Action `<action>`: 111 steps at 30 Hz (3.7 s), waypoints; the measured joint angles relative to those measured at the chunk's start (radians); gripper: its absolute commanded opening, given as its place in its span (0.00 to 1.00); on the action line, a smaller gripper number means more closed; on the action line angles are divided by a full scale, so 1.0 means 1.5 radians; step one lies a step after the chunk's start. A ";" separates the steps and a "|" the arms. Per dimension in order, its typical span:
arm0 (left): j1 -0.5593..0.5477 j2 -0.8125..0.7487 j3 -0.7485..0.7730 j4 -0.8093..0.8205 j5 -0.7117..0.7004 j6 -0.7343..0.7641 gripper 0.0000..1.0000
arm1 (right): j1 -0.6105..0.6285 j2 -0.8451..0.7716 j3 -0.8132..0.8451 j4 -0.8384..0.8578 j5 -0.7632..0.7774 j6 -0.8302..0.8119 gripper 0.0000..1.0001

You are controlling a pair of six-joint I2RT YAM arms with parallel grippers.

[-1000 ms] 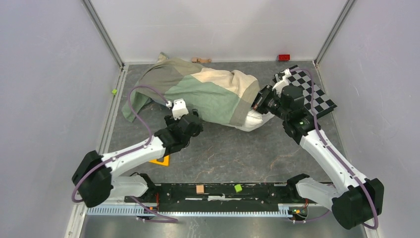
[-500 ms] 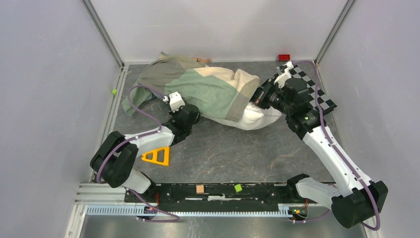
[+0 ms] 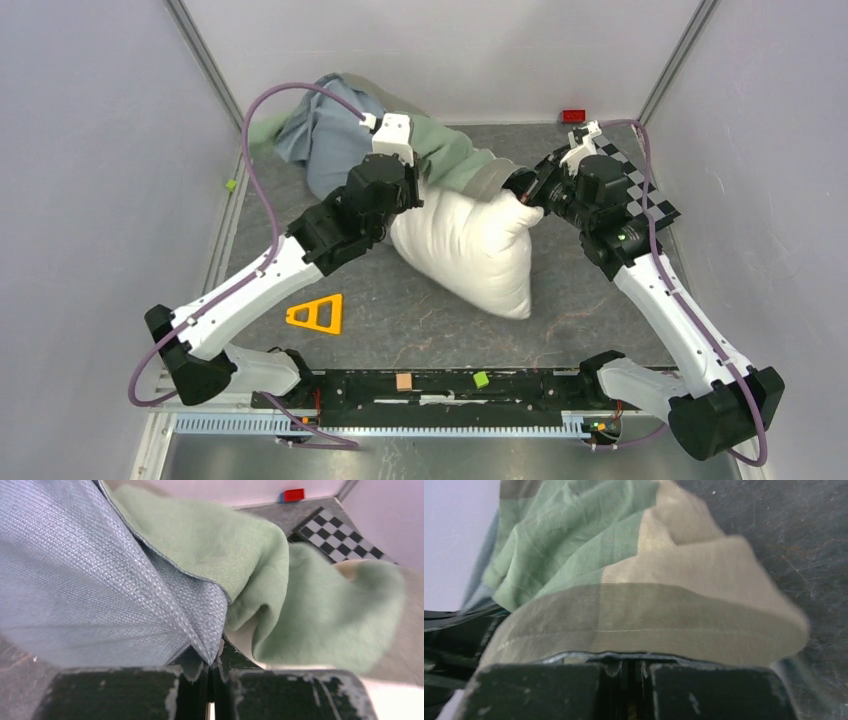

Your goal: Put the pillow into the pillowcase

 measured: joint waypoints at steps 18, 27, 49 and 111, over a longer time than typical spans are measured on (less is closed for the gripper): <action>0.074 0.217 0.151 -0.194 0.196 -0.081 0.02 | -0.078 0.059 -0.004 -0.058 0.122 -0.213 0.98; 0.113 0.283 0.255 -0.187 0.275 -0.131 0.02 | -0.073 0.021 0.133 -0.107 0.175 -0.355 0.98; 0.098 0.333 0.504 -0.355 0.376 -0.158 0.03 | 0.168 0.155 -0.070 0.072 0.273 -0.513 0.33; -0.087 0.363 0.553 -0.392 0.302 -0.114 0.02 | 0.063 0.066 -0.178 0.153 0.270 -0.114 0.00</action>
